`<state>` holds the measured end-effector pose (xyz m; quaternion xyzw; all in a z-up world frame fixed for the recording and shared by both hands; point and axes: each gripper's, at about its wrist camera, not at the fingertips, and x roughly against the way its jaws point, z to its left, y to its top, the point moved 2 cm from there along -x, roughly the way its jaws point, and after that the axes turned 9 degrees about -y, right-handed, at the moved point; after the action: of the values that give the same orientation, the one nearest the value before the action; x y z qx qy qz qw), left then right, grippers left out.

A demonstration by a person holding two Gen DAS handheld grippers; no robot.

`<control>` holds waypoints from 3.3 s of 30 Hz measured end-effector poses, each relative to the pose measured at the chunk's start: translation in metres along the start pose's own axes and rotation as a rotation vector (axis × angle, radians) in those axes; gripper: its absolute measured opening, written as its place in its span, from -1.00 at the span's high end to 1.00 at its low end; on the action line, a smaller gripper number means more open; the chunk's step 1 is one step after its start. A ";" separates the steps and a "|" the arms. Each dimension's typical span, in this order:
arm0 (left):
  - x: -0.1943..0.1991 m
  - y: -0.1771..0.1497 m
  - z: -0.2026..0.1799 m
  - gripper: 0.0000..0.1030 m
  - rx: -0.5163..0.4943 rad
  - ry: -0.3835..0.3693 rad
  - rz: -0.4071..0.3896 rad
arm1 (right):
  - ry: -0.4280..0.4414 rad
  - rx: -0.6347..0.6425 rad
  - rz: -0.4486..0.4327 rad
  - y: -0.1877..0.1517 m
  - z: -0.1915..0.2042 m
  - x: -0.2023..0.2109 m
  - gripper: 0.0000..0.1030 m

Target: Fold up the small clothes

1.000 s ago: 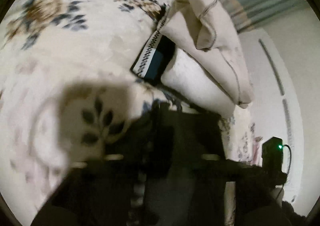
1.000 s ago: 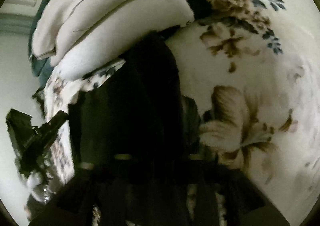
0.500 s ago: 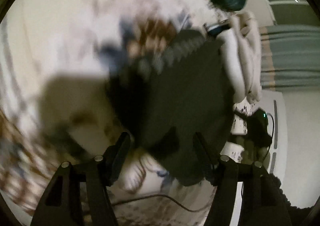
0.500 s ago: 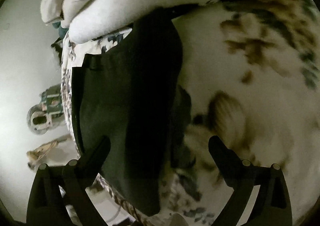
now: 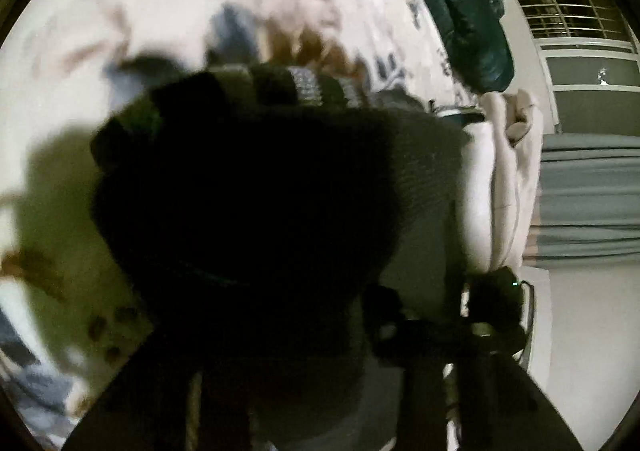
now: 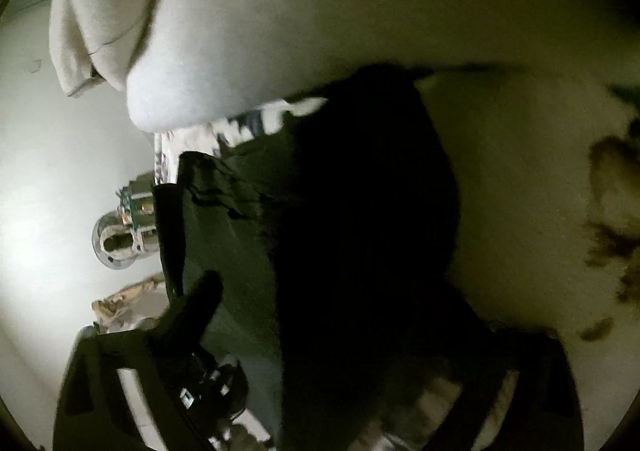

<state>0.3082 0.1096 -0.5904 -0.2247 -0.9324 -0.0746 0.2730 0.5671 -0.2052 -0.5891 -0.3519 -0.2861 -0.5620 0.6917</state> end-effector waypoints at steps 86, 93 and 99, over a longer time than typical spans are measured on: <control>0.118 -0.001 0.019 -0.15 -0.477 0.427 0.293 | -0.262 -0.237 -0.155 -0.258 -0.008 0.050 -0.32; 0.098 -0.007 0.076 -0.67 -0.371 0.417 0.293 | -0.216 -0.274 -0.021 -0.283 -0.022 -0.005 -0.30; 0.088 0.000 0.084 -1.00 -0.285 0.366 0.226 | -0.254 -0.293 -0.033 -0.294 -0.024 -0.017 -0.18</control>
<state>0.2018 0.1652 -0.6132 -0.3465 -0.8166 -0.2136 0.4092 0.2755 -0.2501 -0.5683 -0.5123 -0.2920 -0.5599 0.5821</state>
